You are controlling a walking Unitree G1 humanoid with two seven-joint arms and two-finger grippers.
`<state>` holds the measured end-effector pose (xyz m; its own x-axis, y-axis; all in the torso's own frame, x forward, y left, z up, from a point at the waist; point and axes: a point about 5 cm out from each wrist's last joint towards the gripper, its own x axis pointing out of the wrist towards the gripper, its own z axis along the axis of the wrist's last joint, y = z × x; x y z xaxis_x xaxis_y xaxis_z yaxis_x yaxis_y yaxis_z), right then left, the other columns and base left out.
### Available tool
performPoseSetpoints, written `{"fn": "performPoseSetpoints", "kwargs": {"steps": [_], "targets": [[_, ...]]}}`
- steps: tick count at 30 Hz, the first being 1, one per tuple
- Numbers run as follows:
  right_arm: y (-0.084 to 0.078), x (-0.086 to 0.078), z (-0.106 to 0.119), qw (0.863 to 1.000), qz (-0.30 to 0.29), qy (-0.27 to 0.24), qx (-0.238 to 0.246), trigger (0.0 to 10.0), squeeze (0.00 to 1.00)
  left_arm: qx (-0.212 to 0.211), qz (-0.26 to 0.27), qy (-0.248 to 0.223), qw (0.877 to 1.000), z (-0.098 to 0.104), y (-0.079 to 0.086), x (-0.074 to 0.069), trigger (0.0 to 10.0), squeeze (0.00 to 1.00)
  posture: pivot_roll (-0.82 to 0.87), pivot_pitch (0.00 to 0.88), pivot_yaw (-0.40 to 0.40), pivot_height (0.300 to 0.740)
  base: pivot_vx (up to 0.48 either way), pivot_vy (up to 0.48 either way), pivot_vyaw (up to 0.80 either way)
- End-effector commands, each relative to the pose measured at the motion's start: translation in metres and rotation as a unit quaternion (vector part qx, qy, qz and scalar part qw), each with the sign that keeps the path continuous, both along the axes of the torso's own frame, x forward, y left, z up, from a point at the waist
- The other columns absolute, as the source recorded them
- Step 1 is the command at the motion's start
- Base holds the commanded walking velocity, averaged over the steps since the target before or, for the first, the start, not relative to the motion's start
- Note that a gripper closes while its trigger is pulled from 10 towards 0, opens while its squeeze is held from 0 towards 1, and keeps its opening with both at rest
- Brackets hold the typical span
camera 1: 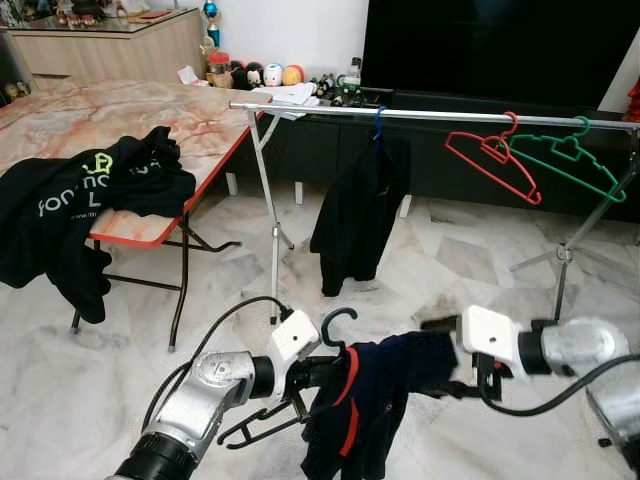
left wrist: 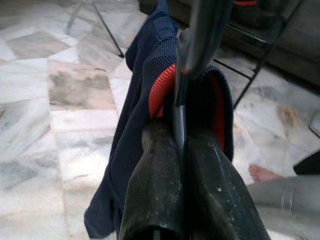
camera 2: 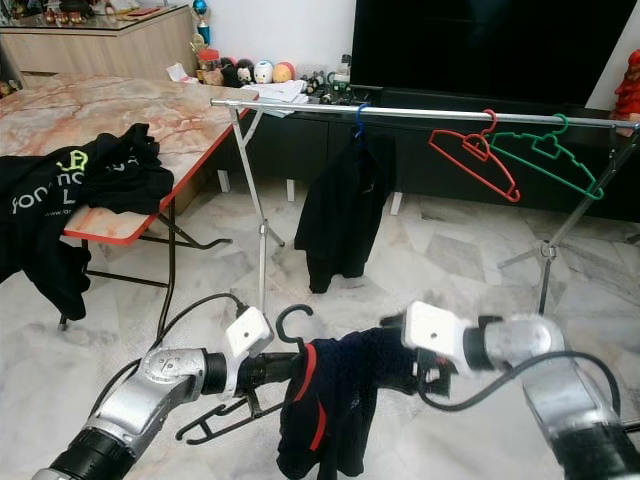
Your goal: Hang hanger
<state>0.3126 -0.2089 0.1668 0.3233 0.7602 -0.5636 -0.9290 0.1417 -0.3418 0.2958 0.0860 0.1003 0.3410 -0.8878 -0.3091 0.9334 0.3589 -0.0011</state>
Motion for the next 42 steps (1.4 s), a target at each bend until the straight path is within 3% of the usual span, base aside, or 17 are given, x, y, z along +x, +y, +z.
{"fn": "performPoseSetpoints", "kwargs": {"steps": [1,4,5,6,8,9,10,11,12,15,21,26,33,41,42], "targets": [[0.004,-0.002,0.0,0.999,0.029,0.015,0.019,10.0,0.0,0.005,-0.02,-0.009,1.0,0.005,-0.003,-0.002,10.0,0.0,-0.03,0.05,-0.016,0.74,0.0,0.0,0.0],[0.008,-0.001,-0.005,0.998,0.048,0.029,0.032,10.0,0.0,0.008,-0.036,-0.014,0.999,0.009,-0.005,-0.004,10.0,0.0,-0.02,0.046,-0.018,0.74,0.0,0.0,0.0],[0.012,-0.002,-0.007,0.997,0.06,0.036,0.042,10.0,0.64,0.008,-0.042,-0.016,0.999,0.01,-0.007,-0.005,10.0,0.0,-0.01,0.043,-0.018,0.74,0.0,0.0,0.0],[0.012,-0.002,-0.007,0.997,0.06,0.036,0.042,10.0,0.64,0.008,-0.042,-0.016,0.999,0.01,-0.007,-0.005,10.0,0.0,-0.01,0.043,-0.018,0.74,0.0,0.0,0.0],[0.015,-0.003,-0.009,0.995,0.072,0.047,0.048,10.0,0.76,0.009,-0.043,-0.017,0.999,0.011,-0.008,-0.005,10.0,0.0,-0.01,0.037,-0.016,0.74,0.0,0.0,0.0],[0.015,-0.003,-0.01,0.995,0.073,0.048,0.048,10.0,0.76,0.009,-0.043,-0.017,0.999,0.011,-0.008,-0.005,10.0,0.0,-0.01,0.037,-0.016,0.74,0.0,0.0,0.0],[0.015,-0.002,-0.013,0.996,0.072,0.041,0.038,10.0,0.55,0.009,-0.043,-0.018,0.999,0.012,-0.008,-0.005,10.0,0.0,-0.01,0.033,-0.015,0.74,0.0,0.0,0.0],[0.015,-0.001,-0.014,0.996,0.072,0.036,0.031,10.0,0.55,0.01,-0.043,-0.018,0.999,0.012,-0.008,-0.004,10.0,0.0,-0.01,0.033,-0.015,0.74,0.0,0.0,0.0],[0.015,0.0,-0.017,0.997,0.069,0.035,0.025,10.0,0.0,0.01,-0.044,-0.019,0.999,0.013,-0.008,-0.004,10.0,0.0,-0.01,0.033,-0.015,0.74,0.0,0.0,0.0],[0.015,0.005,-0.024,0.998,0.051,0.034,0.003,10.0,0.0,0.014,-0.054,-0.017,0.998,0.014,-0.01,-0.006,10.0,0.0,-0.01,0.026,-0.014,0.74,0.0,0.0,0.0],[0.023,0.009,-0.023,0.998,0.058,0.02,0.014,10.0,0.0,0.016,-0.066,-0.018,0.998,0.016,-0.014,-0.009,10.0,0.0,-0.01,0.015,-0.009,0.74,0.0,0.0,0.0],[0.026,0.01,-0.031,0.998,0.06,0.028,0.014,10.0,0.0,0.017,-0.073,-0.021,0.997,0.018,-0.015,-0.01,10.0,0.0,-0.01,0.011,-0.01,0.74,0.0,0.0,0.0],[0.025,0.005,-0.046,0.996,0.067,0.059,-0.027,10.0,0.0,0.02,-0.092,-0.027,0.995,0.023,-0.02,-0.013,10.0,0.0,0.0,0.008,-0.009,0.74,0.0,0.0,0.0],[0.027,0.005,-0.049,0.995,0.071,0.073,-0.012,10.0,0.0,0.017,-0.103,-0.037,0.994,0.028,-0.025,-0.015,10.0,0.0,0.0,0.012,-0.01,0.74,0.0,0.0,0.0],[0.027,0.005,-0.049,0.994,0.071,0.077,-0.006,9.3,0.0,0.017,-0.104,-0.039,0.994,0.029,-0.025,-0.015,10.0,0.0,0.0,0.013,-0.011,0.74,0.0,0.0,0.0]]}}
